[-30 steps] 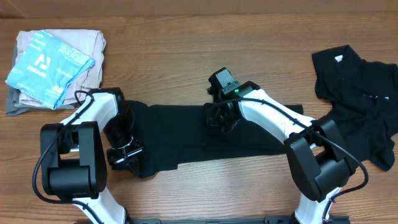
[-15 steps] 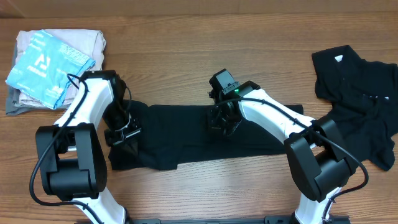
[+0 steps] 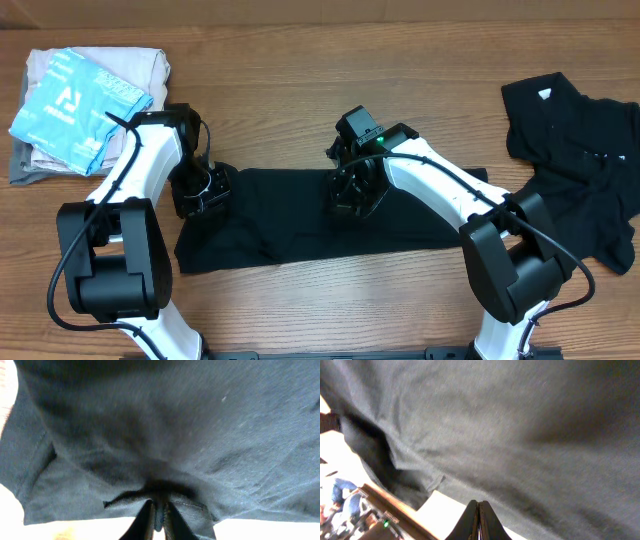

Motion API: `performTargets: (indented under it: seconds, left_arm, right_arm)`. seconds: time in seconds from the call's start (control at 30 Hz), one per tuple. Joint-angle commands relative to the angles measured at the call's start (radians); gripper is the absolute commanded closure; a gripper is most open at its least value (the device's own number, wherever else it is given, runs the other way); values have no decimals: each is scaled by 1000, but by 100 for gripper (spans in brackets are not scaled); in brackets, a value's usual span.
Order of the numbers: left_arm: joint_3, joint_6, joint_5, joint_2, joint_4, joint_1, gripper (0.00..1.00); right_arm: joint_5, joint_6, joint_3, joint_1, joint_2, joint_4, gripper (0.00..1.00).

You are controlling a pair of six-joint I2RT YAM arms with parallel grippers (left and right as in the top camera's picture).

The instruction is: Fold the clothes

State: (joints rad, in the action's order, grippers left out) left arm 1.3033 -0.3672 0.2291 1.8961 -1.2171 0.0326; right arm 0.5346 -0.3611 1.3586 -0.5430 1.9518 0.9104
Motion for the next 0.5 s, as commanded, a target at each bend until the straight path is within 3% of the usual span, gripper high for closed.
performTargets:
  seconds: [0.0, 0.13, 0.37, 0.43, 0.47]
  left_arm:
    - [16, -7, 12, -21, 15, -2, 80]
    - [24, 16, 13, -21, 25, -1, 67]
    - [145, 107, 15, -21, -44, -3, 62]
    - [185, 151, 7, -21, -104, -9, 66]
    - [200, 167, -8, -21, -137, -16, 76]
  right_arm:
    - [62, 40, 23, 6, -2, 5, 96]
    - [62, 56, 25, 13, -3, 3, 96]
    - [32, 89, 64, 61, -25, 53, 96]
    - [9, 108, 80, 81, -37, 97, 96]
    - [-11, 108, 87, 91, -42, 121, 96]
